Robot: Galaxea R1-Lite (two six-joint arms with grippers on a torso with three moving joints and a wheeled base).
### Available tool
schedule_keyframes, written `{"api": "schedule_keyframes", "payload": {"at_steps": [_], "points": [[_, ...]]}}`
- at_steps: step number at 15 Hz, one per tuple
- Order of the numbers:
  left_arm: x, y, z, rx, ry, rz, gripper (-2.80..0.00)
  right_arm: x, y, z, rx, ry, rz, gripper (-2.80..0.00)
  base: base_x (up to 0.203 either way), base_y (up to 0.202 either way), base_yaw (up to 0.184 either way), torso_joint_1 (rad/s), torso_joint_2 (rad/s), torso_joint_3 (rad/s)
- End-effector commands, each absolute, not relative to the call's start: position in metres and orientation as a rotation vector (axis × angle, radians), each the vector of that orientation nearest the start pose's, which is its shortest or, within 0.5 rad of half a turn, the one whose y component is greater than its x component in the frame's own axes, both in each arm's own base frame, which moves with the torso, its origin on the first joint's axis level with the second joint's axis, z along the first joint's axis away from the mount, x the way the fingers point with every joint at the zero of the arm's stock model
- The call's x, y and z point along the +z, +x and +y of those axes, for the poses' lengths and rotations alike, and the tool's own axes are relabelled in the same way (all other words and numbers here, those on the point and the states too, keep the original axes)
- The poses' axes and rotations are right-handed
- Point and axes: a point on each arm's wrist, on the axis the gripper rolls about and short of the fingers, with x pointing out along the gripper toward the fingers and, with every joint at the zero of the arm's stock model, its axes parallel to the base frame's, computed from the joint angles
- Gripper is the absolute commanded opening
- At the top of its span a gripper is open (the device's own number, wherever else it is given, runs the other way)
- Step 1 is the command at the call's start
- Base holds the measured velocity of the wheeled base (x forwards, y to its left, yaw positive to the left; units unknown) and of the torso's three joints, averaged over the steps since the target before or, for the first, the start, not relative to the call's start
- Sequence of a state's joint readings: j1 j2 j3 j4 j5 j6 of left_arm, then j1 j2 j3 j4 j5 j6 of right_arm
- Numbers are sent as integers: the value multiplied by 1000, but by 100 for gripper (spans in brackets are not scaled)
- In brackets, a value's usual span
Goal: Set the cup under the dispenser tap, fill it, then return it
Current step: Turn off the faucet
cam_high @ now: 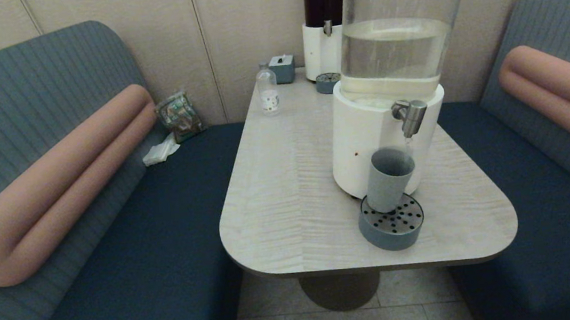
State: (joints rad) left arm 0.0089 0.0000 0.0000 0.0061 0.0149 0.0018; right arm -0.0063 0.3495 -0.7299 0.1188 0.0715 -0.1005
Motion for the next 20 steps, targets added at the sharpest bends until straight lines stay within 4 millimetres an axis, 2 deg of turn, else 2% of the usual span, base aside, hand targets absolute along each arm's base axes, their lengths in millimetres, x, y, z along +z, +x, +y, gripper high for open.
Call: {"api": "schedule_keyframes", "payload": {"at_steps": [1,3,5,7,9,11,13,16,18,20], "points": [[74,-23,0,25,2,9,-280,296,3,2,76,-117,-132,-280,0,0,0,0,0,0],[74,-23,0,25,2,9,-280,320,48,2,107,-142,-53,-280,0,0,0,0,0,0],[74,-23,0,25,2,9,-280,335,88,5,156,-153,4,-280,0,0,0,0,0,0],[74,-23,0,25,2,9,-280,347,121,13,243,-151,60,-280,0,0,0,0,0,0],[74,-23,0,25,2,9,-280,358,147,27,335,-123,143,-280,0,0,0,0,0,0],[74,-23,0,25,2,9,-280,356,167,45,440,-96,254,-280,0,0,0,0,0,0],[74,-23,0,25,2,9,-280,345,187,66,517,-96,352,-280,0,0,0,0,0,0],[74,-23,0,25,2,9,-280,331,213,81,542,-104,428,-280,0,0,0,0,0,0],[74,-23,0,25,2,9,-280,330,222,91,563,-112,440,-280,0,0,0,0,0,0],[74,-23,0,25,2,9,-280,330,223,101,558,-138,482,-280,0,0,0,0,0,0]]}}
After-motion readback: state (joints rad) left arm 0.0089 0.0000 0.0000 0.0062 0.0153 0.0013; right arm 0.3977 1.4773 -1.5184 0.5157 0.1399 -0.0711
